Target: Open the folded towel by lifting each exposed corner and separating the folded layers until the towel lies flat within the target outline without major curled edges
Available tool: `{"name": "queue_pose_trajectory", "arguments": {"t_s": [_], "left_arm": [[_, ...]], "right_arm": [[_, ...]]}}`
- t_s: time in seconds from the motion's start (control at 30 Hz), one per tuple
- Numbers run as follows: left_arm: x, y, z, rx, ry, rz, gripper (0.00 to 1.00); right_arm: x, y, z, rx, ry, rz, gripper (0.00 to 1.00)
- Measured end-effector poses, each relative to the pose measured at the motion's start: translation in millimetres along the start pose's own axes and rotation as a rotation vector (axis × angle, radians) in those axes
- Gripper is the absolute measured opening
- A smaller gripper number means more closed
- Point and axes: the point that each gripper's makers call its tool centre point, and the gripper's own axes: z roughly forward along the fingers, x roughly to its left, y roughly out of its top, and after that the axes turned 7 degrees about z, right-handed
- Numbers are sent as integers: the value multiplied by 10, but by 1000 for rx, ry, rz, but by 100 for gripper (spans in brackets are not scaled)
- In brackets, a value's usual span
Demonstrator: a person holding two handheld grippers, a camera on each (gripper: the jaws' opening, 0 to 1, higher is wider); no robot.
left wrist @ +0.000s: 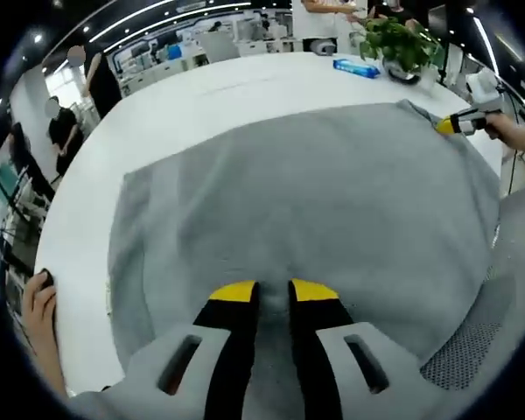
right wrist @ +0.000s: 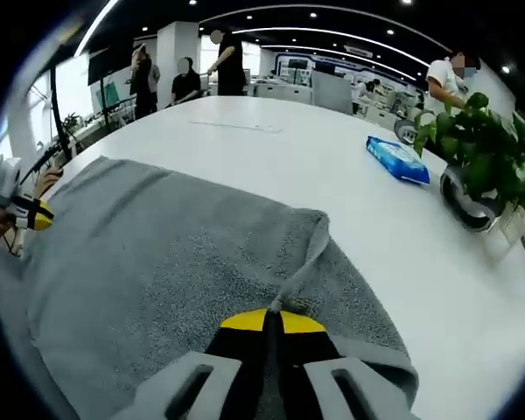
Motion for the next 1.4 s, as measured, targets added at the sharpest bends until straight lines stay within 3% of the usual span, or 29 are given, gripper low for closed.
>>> {"name": "queue_pose_trajectory", "arguments": {"t_s": [0.13, 0.27, 0.47, 0.53, 0.7, 0.8, 0.9, 1.07, 1.1, 1.17, 1.27, 1.33, 1.4], "left_arm": [[-26, 8, 5, 12, -7, 28, 10], [-46, 9, 2, 17, -12, 43, 9], [-55, 9, -4, 18, -16, 42, 9], [-57, 9, -3, 25, -18, 45, 9], [-64, -1, -7, 15, -16, 31, 9], [-64, -2, -6, 11, -17, 21, 9], [-69, -2, -3, 15, -18, 15, 9], [-58, 4, 20, 15, -21, 1, 8], [-58, 4, 23, 16, -21, 0, 8], [-62, 4, 20, 18, -21, -2, 8], [-65, 2, 20, 25, -31, -11, 8], [-72, 3, 24, 45, -71, 3, 8], [-85, -1, 23, 73, -117, 15, 9]], "right_arm": [[-134, 271, -213, -86, -21, 23, 0], [-459, 550, -384, -167, -83, 79, 0], [-849, 763, -342, -162, -138, 120, 0], [-922, 768, -270, -147, -132, 167, 0], [-1148, 718, -19, -79, -172, 174, 0], [-1211, 585, 147, 0, -199, 112, 0], [-1272, 520, 321, 40, -223, 49, 0], [-1414, 301, 549, 98, -249, 33, 0], [-1436, 362, 541, 53, -261, 32, 0], [-1416, 356, 539, 46, -264, 65, 0], [-1438, 351, 556, 12, -246, 22, 0], [-1409, 349, 516, 8, -236, 33, 1], [-1312, 369, 463, -5, -185, 102, 7]]}}
